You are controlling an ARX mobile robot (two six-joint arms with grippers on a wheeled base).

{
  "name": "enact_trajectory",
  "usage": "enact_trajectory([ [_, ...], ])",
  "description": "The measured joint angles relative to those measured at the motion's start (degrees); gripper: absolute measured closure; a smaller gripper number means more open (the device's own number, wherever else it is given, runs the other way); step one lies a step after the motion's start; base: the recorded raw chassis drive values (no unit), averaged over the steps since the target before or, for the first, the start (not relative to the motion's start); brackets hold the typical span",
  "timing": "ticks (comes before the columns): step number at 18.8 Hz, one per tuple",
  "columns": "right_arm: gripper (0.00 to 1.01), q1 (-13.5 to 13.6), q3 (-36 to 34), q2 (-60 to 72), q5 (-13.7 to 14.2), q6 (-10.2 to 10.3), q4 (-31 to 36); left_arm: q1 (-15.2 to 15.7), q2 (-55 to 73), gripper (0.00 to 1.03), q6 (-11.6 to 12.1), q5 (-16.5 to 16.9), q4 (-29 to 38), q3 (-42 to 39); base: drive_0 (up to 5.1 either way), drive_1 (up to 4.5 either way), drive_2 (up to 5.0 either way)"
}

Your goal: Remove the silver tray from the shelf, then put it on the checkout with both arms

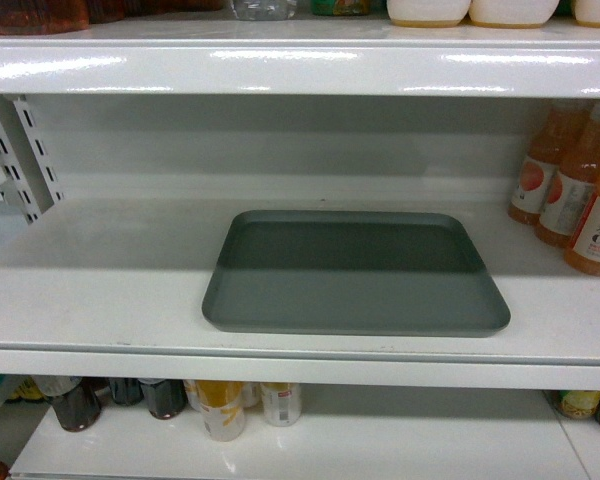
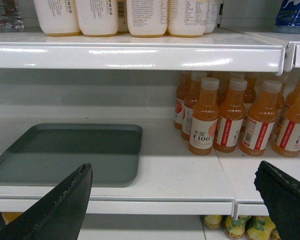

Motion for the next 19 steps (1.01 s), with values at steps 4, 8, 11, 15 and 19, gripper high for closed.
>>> enact_trajectory([
  [4,0.03,0.00,0.00,0.00,0.00,0.00,0.00,0.00,0.00,0.05,0.00,0.00,0.00,0.00,0.0,0.00,0.0],
  [8,0.03,0.00,0.00,0.00,0.00,0.00,0.00,0.00,0.00,0.05,0.00,0.00,0.00,0.00,0.0,0.00,0.0],
  [11,0.03,0.00,0.00,0.00,0.00,0.00,0.00,0.00,0.00,0.05,0.00,0.00,0.00,0.00,0.0,0.00,0.0],
  [15,0.03,0.00,0.00,0.00,0.00,0.00,0.00,0.00,0.00,0.05,0.00,0.00,0.00,0.00,0.0,0.00,0.0],
  [19,0.03,0.00,0.00,0.00,0.00,0.00,0.00,0.00,0.00,0.05,0.00,0.00,0.00,0.00,0.0,0.00,0.0],
])
